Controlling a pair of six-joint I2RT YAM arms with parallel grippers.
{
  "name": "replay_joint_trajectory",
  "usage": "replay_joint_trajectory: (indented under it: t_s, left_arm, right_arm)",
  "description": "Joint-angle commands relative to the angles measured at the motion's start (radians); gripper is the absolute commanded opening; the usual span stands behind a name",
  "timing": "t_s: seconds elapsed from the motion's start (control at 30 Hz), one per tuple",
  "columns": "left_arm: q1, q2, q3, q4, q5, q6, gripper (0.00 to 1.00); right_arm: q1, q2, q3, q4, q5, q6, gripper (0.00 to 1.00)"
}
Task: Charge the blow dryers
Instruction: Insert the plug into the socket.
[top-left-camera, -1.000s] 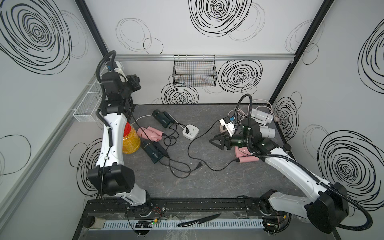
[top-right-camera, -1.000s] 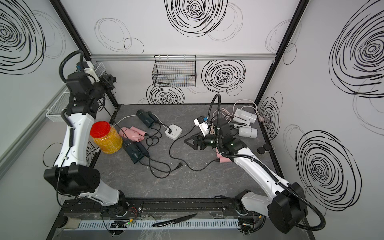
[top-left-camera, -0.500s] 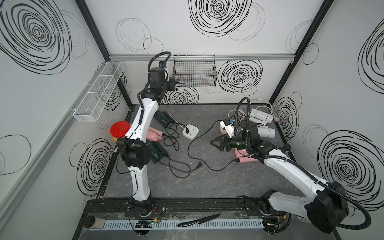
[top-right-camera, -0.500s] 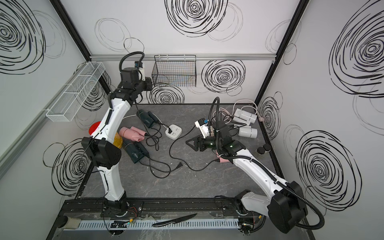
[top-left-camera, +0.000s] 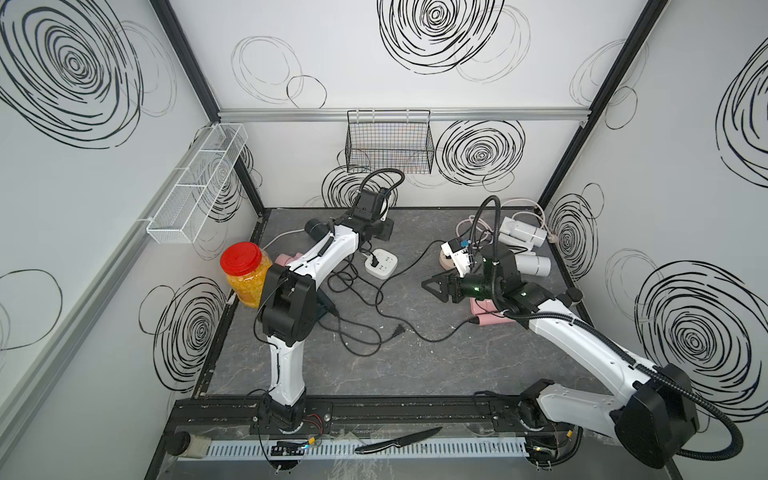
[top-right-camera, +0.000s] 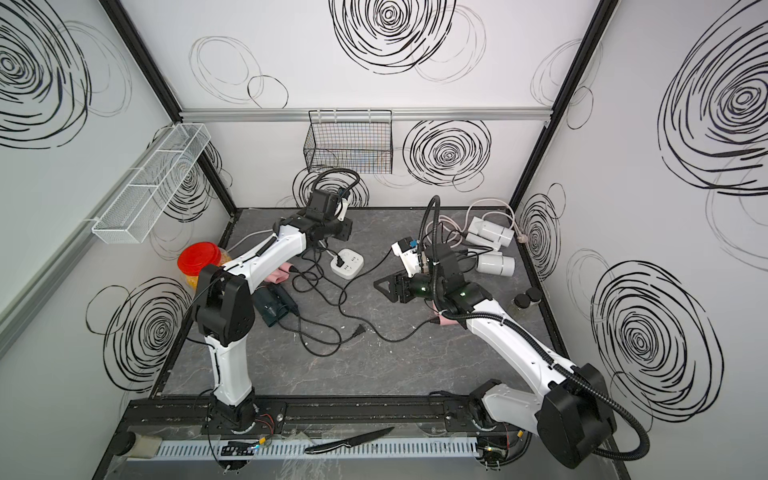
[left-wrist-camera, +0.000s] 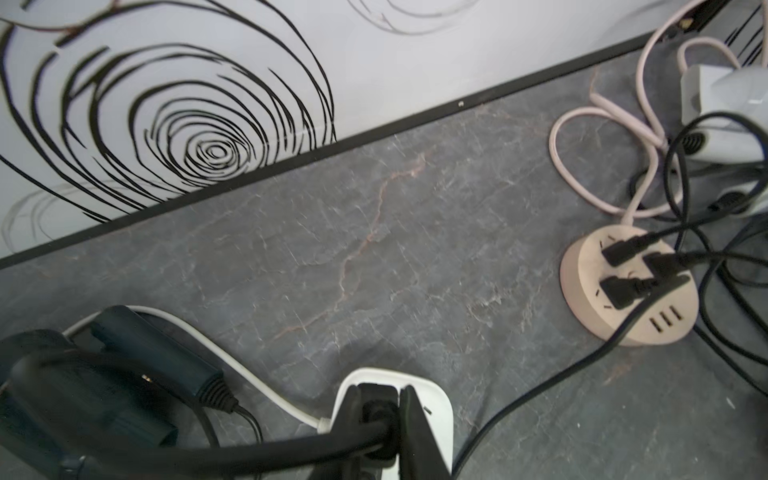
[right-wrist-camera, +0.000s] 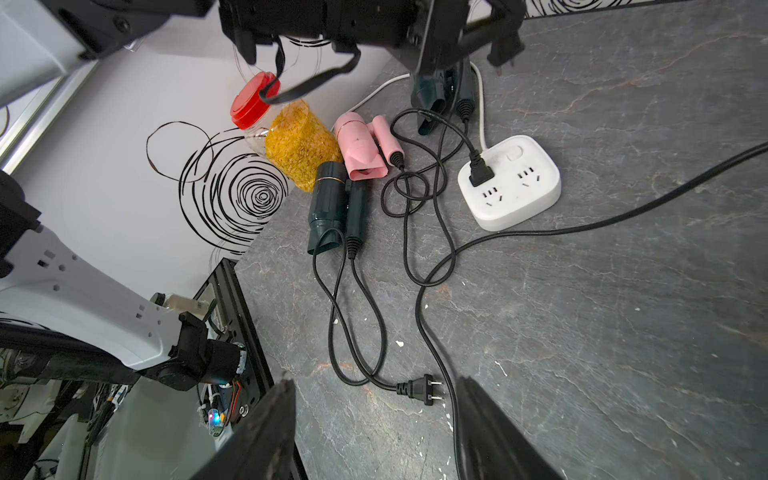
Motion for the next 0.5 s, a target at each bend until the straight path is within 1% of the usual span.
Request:
replay_joint_trajectory:
  t_s: [0.0, 0.17, 0.3, 0.37, 0.47]
  left_arm:
    - [-0.022, -0.052, -0.064, 0.11, -0.014, -0.018, 0.06]
    - [-0.051, -0.024, -0.101, 0.158, -0.061, -0.041, 0.05]
    - [-0.06, -0.033, -0.166, 0.234, -0.092, -0.075, 0.05]
    - [-0.055, -0.042, -0.214, 0.28, -0.074, -0.098, 0.05]
    - [-0.045, -0.045, -0.265, 0.348, -0.015, -0.127, 0.06]
  right_arm:
    - [0.003, -0.02, -0.016, 0.017, 0.009, 0.017, 0.64]
    - [0.003, -0.026, -0.021, 0.013, 0.011, 0.021, 0.64]
    - [0.002, -0.038, -0.033, 0.003, 0.028, 0.017, 0.63]
    - [0.003, -0.042, -0.039, 0.005, 0.028, 0.019, 0.63]
    - [0.0, -0.042, -0.043, 0.007, 0.03, 0.018, 0.63]
